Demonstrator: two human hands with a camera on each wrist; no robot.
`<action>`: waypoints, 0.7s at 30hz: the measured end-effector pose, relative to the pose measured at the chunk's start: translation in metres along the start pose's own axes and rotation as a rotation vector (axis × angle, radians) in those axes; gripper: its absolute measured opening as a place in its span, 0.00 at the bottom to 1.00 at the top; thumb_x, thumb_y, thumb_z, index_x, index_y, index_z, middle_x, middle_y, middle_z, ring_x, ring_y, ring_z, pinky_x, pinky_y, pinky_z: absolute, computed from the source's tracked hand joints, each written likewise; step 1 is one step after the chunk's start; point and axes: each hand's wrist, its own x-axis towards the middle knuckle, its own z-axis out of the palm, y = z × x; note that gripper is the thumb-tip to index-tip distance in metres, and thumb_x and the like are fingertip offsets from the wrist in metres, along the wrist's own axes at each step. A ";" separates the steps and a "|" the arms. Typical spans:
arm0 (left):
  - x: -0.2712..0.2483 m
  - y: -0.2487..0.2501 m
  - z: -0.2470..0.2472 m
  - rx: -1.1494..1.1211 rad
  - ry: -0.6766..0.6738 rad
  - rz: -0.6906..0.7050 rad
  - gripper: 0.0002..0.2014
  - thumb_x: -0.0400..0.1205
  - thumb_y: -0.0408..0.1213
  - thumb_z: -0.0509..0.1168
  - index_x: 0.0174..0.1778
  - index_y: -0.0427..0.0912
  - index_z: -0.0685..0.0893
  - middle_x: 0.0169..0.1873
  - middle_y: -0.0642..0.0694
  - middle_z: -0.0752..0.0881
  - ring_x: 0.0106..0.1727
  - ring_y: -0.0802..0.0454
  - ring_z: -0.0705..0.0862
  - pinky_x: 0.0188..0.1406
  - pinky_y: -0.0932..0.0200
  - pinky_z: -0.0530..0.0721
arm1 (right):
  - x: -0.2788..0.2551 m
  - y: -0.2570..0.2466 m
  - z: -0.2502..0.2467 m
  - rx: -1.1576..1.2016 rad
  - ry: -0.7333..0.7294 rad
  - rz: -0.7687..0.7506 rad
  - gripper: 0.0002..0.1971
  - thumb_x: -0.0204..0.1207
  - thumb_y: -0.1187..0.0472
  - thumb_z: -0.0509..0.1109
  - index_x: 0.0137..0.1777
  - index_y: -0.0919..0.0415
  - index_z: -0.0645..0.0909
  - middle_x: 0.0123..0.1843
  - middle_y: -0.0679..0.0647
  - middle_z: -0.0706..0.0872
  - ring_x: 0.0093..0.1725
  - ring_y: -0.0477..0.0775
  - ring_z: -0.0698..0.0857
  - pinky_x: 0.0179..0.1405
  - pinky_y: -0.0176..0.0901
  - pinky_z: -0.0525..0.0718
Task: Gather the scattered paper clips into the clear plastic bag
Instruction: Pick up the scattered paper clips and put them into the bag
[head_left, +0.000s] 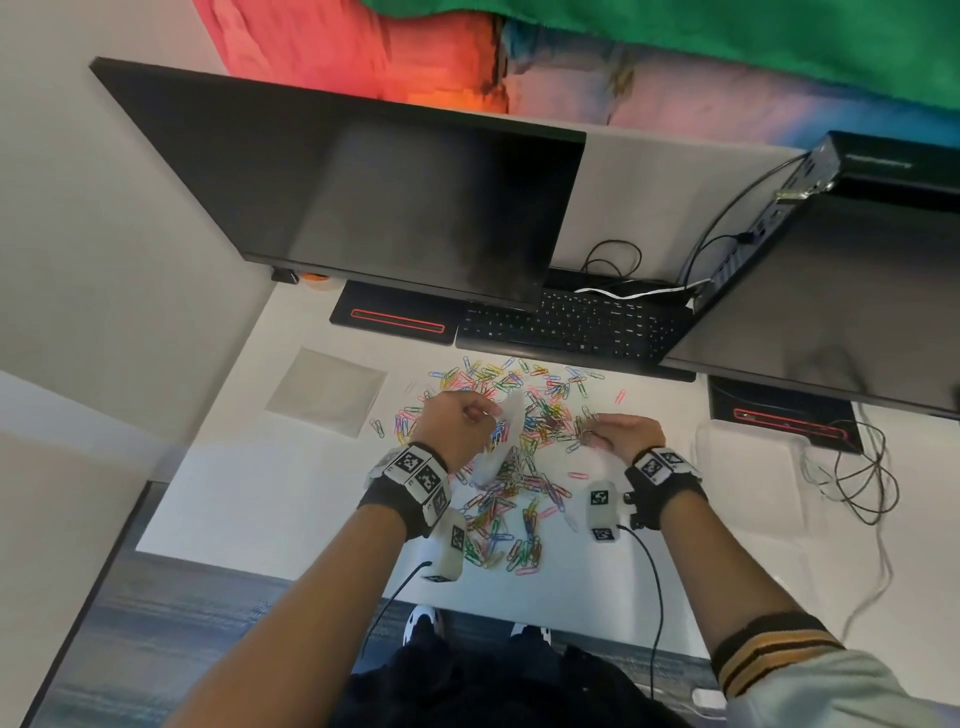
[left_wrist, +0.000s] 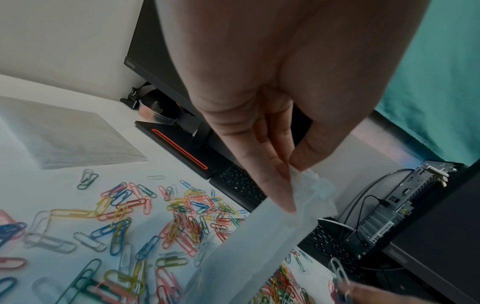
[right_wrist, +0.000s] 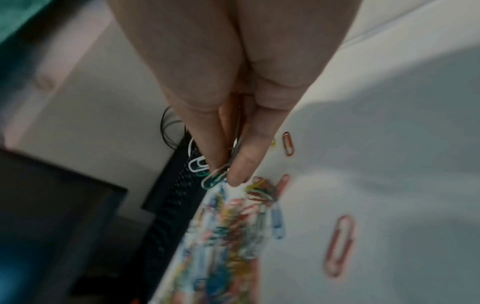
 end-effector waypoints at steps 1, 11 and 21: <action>0.001 -0.001 0.001 0.005 -0.004 0.003 0.08 0.79 0.31 0.68 0.41 0.49 0.91 0.30 0.44 0.91 0.34 0.44 0.92 0.39 0.45 0.93 | -0.007 -0.004 0.000 0.167 -0.049 0.007 0.13 0.69 0.69 0.79 0.54 0.70 0.87 0.52 0.61 0.91 0.38 0.42 0.91 0.39 0.27 0.86; 0.002 0.009 0.017 0.011 -0.079 0.067 0.07 0.81 0.30 0.68 0.45 0.44 0.91 0.36 0.42 0.92 0.36 0.44 0.92 0.38 0.57 0.92 | -0.071 -0.041 0.045 0.405 -0.373 -0.015 0.12 0.73 0.72 0.75 0.55 0.75 0.85 0.49 0.65 0.91 0.49 0.58 0.91 0.51 0.40 0.89; 0.008 0.005 0.026 0.024 -0.073 0.099 0.10 0.78 0.29 0.71 0.38 0.49 0.91 0.29 0.42 0.92 0.34 0.45 0.91 0.42 0.47 0.92 | -0.077 -0.048 0.077 -0.634 0.048 -0.419 0.20 0.69 0.70 0.69 0.18 0.53 0.74 0.23 0.54 0.80 0.24 0.51 0.76 0.24 0.36 0.75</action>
